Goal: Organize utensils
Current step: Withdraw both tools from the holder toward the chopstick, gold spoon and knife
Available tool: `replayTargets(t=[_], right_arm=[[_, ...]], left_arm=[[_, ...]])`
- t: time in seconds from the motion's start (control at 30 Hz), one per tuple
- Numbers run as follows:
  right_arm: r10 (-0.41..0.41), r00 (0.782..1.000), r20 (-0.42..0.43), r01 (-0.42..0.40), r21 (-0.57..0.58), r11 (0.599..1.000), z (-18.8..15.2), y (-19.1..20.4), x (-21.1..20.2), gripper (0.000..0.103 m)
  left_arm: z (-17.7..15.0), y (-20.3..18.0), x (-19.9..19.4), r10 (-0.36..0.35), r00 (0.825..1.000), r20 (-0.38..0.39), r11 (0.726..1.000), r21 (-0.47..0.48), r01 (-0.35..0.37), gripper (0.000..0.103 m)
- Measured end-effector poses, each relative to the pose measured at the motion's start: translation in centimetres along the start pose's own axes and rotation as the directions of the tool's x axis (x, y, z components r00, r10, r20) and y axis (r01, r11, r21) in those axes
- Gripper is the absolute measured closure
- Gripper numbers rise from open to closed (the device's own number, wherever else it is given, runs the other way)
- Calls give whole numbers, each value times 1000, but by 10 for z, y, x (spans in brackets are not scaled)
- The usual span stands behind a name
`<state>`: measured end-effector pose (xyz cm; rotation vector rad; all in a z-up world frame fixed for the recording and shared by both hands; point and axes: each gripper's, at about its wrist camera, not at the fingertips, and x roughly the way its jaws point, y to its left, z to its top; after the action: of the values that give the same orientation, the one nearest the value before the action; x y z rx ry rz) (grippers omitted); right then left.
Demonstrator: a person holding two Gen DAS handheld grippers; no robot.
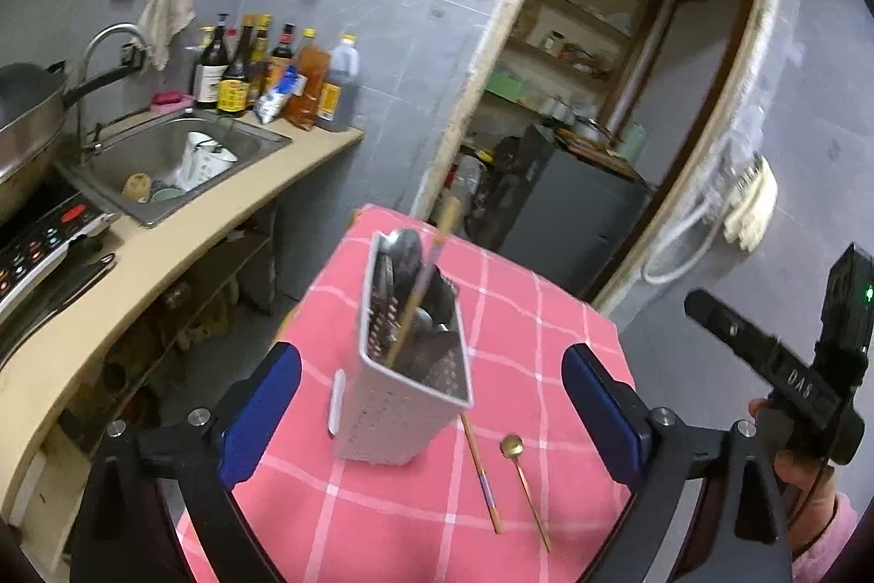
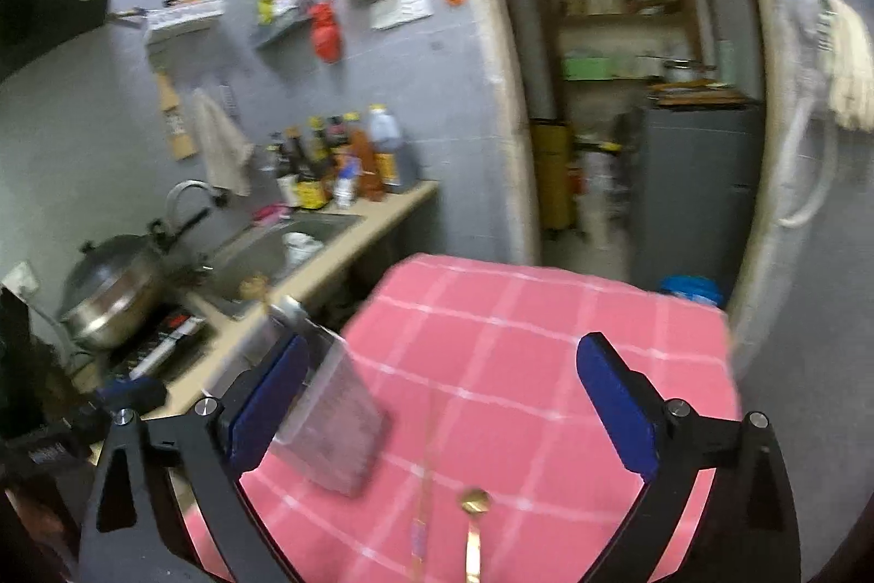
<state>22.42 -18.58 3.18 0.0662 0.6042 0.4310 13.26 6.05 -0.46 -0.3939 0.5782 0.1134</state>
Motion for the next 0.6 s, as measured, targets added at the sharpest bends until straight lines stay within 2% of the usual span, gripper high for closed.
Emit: replayTargets(t=[0.13,0.23,0.43,0.6], right_arm=[[-89,992,-87,93,38,995,-40,-23,-5,6],[-123,981,-148,135,72,988,-72,-36,-9,6],[-149,953,-263,186,119,975,-123,-49,-8,6],[-163,936,-312,212,130,969,-149,-46,0,6]], left_arm=[[-17,-9,9,-20,996,-87,999,45,24,7],[-29,-10,16,-20,988,-151,997,67,31,7],[-43,-5,27,-13,972,-233,998,63,28,7],[-58,-8,40,-26,951,-307,997,67,49,7]])
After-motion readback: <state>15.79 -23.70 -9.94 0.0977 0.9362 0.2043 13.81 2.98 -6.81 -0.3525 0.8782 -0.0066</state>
